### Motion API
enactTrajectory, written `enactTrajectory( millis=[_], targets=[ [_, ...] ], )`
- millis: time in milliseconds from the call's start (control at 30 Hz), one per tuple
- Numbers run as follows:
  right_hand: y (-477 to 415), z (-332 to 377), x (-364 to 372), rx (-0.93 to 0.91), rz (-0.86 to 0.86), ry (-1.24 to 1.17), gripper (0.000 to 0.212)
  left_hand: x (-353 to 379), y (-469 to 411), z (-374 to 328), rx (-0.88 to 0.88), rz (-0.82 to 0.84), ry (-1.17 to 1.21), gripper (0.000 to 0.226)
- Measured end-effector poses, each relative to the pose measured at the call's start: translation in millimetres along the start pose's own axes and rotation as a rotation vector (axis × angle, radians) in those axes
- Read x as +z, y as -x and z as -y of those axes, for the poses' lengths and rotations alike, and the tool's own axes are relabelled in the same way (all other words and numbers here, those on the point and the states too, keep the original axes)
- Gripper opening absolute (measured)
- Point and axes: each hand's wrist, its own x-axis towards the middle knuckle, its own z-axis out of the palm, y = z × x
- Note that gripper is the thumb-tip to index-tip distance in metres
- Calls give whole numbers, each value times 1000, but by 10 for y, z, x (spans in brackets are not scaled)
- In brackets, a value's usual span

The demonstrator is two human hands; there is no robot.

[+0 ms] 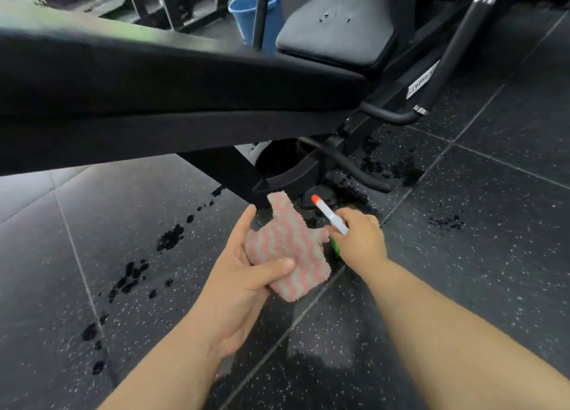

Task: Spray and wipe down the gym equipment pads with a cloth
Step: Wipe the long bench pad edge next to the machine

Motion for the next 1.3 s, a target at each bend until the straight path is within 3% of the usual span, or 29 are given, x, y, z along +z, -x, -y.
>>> enactTrajectory(
  millis=[100,200,300,367,400,567,633,767,900,1067,1200,1300],
  targets=[
    [87,28,-95,30,-192,-63,32,-20,8,-12,17,34,-146,72],
    [162,144,-282,165,-313,-406,37,-33,48,-33,37,22,-232,59],
    [49,323,-500,336,-239,-789,30,-74,58,-76,50,-57,-247,51],
    [-32,454,-651,306,-138,-943,21,-64,70,-116,60,-37,-269,49],
    [-69,522,-728,251,-87,-960,15,-47,74,-132,63,-26,-270,47],
    [-170,903,-939,18,118,-694,35,-32,149,-192,92,-49,-272,38],
    [-167,979,-903,35,138,-646,41,-52,171,-218,100,-52,-285,37],
    [-106,1043,-847,158,144,-775,32,-137,201,-315,122,-52,-266,40],
    [-85,1041,-898,160,147,-764,46,-228,228,-387,133,-66,-269,43],
    [27,1194,-901,112,232,-737,47,-329,273,-405,140,-146,-248,44],
    [259,1613,-799,-8,282,-776,33,-482,435,-528,174,-202,-265,39],
    [434,1998,-718,-126,322,-734,12,-616,593,-689,204,-230,-259,36]
  ],
)
